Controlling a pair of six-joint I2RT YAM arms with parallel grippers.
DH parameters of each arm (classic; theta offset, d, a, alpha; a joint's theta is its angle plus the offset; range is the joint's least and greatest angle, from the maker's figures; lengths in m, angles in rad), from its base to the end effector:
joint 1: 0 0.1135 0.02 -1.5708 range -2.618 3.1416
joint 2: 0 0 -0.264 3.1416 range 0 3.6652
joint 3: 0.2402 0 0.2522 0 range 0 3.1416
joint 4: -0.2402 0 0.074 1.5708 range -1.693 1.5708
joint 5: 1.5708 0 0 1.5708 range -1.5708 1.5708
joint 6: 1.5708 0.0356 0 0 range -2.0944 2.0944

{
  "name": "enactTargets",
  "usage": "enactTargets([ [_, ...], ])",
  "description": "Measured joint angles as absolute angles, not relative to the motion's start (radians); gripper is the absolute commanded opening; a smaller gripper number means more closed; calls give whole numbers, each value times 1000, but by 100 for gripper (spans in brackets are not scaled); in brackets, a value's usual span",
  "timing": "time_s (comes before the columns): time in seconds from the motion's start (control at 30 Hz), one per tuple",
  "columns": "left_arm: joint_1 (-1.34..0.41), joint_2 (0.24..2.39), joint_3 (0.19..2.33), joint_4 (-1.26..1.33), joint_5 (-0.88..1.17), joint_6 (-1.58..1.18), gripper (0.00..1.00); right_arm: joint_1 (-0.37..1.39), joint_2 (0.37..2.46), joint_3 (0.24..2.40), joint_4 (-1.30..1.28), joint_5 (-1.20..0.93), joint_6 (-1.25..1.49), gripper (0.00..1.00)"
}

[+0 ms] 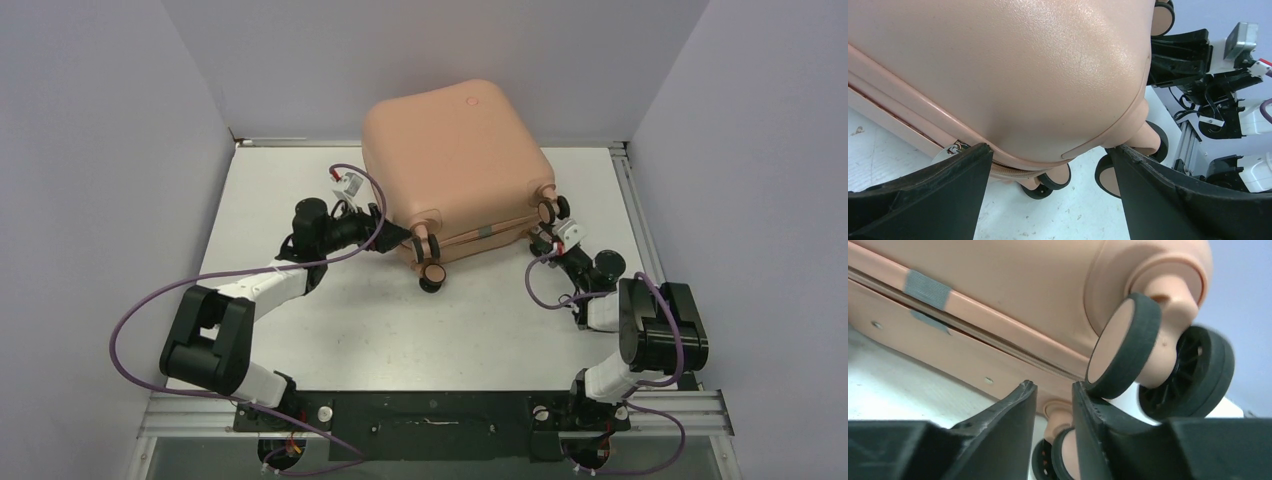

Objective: Pack the luggage
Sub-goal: Zip the luggage at the center of the board.

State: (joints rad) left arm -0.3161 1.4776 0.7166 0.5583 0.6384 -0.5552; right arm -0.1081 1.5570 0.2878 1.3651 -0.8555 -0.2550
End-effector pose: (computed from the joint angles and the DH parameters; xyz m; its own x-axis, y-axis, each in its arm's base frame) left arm 0.2925 -0.1180 0.2302 -0.5866 -0.2535 -0.7692 0.5828 0.5274 -0.6183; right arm 0.2448 0.0005 0.1707 0.2627 -0.1949 -0.9450 -0.6304 0.7068 -0.3210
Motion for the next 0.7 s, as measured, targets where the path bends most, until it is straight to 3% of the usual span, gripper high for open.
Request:
enactTargets([
  [0.1, -321, 1484, 717, 566, 636, -559, 92, -106, 1556, 292, 1298, -795, -280, 50],
  [0.4, -320, 1485, 717, 566, 637, -561, 92, -131, 1559, 340, 1248, -638, -311, 54],
  [0.7, -319, 1486, 717, 570, 640, -562, 92, -207, 1677, 382, 1345, -682, -255, 57],
])
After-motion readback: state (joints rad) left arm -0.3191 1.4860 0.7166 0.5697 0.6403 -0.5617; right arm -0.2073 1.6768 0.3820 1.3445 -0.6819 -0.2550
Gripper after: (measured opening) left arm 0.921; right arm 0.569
